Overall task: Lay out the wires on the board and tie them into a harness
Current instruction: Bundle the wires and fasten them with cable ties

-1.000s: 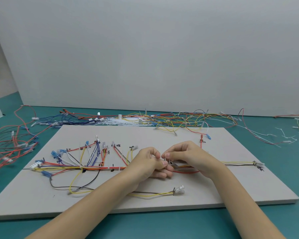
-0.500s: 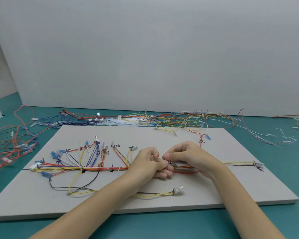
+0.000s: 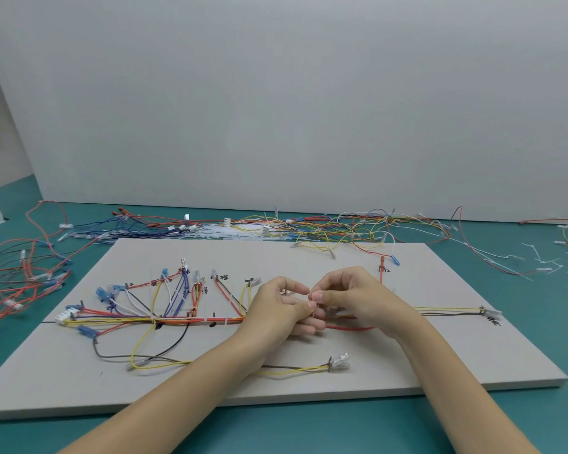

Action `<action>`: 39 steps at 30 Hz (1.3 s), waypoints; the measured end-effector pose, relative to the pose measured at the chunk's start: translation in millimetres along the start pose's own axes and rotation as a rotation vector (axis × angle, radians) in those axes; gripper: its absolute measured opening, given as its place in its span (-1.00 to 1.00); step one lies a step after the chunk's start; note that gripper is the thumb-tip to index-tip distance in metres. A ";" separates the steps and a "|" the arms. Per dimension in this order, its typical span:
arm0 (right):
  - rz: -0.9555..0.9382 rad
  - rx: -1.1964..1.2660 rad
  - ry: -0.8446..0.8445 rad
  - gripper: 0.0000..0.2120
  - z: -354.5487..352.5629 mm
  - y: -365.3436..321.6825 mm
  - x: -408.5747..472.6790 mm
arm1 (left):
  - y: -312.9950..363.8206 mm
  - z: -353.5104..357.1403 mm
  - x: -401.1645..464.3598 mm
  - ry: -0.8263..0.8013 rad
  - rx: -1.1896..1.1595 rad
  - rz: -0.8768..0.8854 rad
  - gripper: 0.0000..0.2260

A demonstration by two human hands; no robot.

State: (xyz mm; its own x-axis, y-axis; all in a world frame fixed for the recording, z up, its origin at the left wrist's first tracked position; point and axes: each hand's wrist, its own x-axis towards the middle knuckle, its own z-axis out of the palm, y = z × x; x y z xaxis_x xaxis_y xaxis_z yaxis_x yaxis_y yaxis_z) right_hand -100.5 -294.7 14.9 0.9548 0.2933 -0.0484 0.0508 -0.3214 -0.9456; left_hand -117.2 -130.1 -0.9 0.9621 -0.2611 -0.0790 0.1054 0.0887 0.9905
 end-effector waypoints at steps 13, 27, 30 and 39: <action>-0.157 -0.216 0.041 -0.83 -2.8 -6.3 -3.9 | 3.3 -3.1 -0.5 -0.010 -0.025 -0.050 -0.91; -0.149 -0.353 0.065 -0.82 -0.9 -8.1 -5.1 | 2.2 -6.1 1.7 -0.031 0.133 0.013 -0.94; -0.163 -0.320 0.083 -0.82 -0.8 -10.2 -6.3 | -0.1 -5.3 1.9 -0.004 0.190 0.048 -0.95; -0.088 -0.101 0.119 -0.97 1.3 -13.3 -6.6 | -0.2 -10.3 7.0 0.043 0.263 0.090 -0.95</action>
State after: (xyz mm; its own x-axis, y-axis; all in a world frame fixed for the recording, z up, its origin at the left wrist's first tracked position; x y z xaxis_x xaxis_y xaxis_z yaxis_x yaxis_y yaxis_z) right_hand -107.9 -291.2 27.4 0.9730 0.2177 0.0768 0.1588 -0.3896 -0.9072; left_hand -107.9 -122.1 -2.9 0.9750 -0.2221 0.0113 -0.0444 -0.1445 0.9885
